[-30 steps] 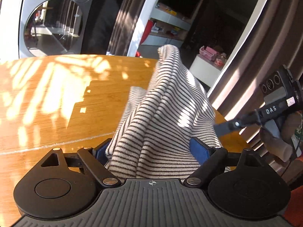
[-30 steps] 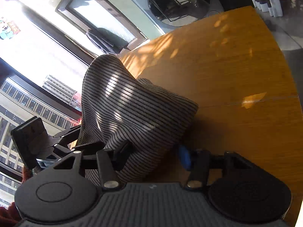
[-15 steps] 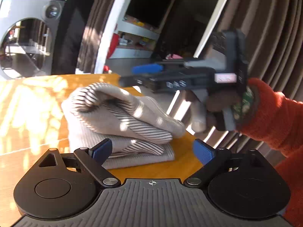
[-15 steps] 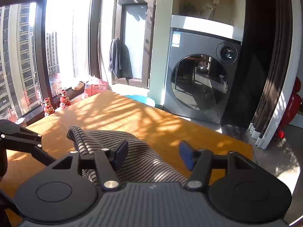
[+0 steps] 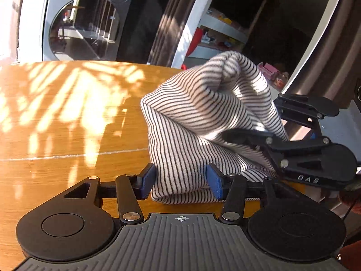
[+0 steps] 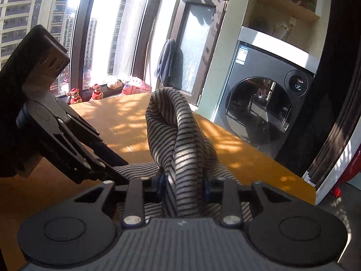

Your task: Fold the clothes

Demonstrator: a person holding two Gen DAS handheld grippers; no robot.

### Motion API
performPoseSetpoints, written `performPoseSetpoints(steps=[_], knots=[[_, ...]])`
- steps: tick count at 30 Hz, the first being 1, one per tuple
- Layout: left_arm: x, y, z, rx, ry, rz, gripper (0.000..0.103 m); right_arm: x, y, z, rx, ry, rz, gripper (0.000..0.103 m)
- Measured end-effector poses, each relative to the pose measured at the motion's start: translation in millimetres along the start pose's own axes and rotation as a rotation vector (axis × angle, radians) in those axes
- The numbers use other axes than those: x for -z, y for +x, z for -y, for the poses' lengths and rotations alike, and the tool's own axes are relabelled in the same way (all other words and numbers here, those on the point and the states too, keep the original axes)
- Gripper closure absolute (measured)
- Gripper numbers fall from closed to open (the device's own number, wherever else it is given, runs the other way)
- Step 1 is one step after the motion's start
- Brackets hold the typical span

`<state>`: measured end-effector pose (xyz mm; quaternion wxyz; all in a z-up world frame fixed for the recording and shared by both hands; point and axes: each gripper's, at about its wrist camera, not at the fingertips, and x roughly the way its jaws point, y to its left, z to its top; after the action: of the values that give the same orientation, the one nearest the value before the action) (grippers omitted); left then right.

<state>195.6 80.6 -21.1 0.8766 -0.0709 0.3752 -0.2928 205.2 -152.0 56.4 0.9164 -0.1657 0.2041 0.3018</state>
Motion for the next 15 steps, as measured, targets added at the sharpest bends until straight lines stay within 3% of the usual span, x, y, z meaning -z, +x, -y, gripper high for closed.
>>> performPoseSetpoints(steps=[3,6,10,11,15], knots=[[0.7,9.8,1.8,0.012,0.000,-0.005,0.047,-22.5,-22.5,18.6,-0.017,0.074,0.066,0.076],[4.9,14.4,0.0,0.020,-0.012,-0.002,0.046,-19.3,-17.7,-3.8,-0.042,-0.053,0.011,0.075],[7.3,6.3,-8.9,0.005,-0.053,-0.002,0.042,17.8,6.1,-43.5,-0.034,-0.219,-0.076,0.072],[7.5,-0.2,-11.7,-0.011,-0.060,0.001,0.039,27.2,11.1,-53.8,-0.024,-0.265,-0.089,0.069],[-0.8,-41.8,-17.2,-0.088,-0.056,0.079,0.041,39.2,16.8,-86.3,0.063,-0.474,-0.078,0.059]])
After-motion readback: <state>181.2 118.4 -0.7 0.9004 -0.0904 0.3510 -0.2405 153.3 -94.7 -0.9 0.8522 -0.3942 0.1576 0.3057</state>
